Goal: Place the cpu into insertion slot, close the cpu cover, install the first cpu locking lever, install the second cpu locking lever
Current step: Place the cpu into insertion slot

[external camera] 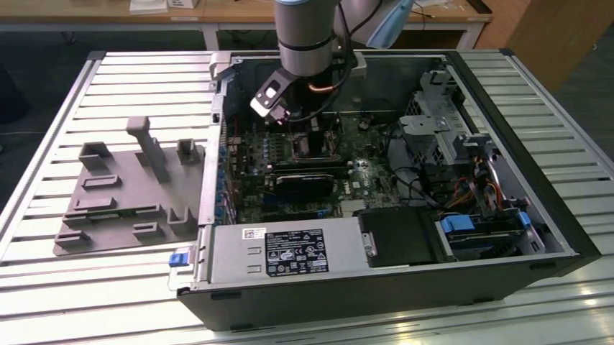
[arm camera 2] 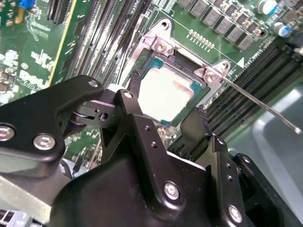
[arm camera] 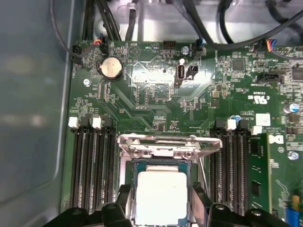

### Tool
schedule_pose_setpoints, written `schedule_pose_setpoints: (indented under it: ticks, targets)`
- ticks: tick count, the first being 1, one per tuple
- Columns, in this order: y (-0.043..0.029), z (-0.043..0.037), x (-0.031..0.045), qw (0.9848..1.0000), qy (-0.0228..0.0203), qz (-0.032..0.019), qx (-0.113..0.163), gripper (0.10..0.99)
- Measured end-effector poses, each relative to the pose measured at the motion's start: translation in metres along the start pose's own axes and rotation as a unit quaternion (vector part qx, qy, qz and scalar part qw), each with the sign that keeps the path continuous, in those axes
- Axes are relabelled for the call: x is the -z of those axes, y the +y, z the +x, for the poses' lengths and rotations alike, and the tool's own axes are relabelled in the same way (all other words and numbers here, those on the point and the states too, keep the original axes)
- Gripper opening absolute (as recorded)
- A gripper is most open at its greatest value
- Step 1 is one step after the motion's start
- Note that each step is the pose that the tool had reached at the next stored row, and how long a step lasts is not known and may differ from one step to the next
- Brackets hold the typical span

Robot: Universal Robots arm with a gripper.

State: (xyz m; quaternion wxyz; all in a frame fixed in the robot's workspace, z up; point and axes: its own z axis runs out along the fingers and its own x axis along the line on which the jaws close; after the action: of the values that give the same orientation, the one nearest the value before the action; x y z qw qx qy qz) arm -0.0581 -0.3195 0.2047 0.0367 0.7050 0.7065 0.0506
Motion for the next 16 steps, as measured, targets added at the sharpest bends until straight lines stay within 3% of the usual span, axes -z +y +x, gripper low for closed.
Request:
schedule_pose_setpoints:
  ticks: [5, 13, 15, 16]
  targets:
    - [0.0011, 0.0002, 0.0092, 1.0, 0.0, 0.0, 0.0, 0.616]
    - [0.0011, 0.0002, 0.0093, 1.0, -0.0001, 0.0, 0.0, 0.6]
    - [0.0011, 0.0002, 0.0093, 1.0, -0.0001, 0.0, 0.0, 0.471]
    - [0.0011, 0.0002, 0.0093, 1.0, -0.0001, 0.0, 0.0, 0.471]
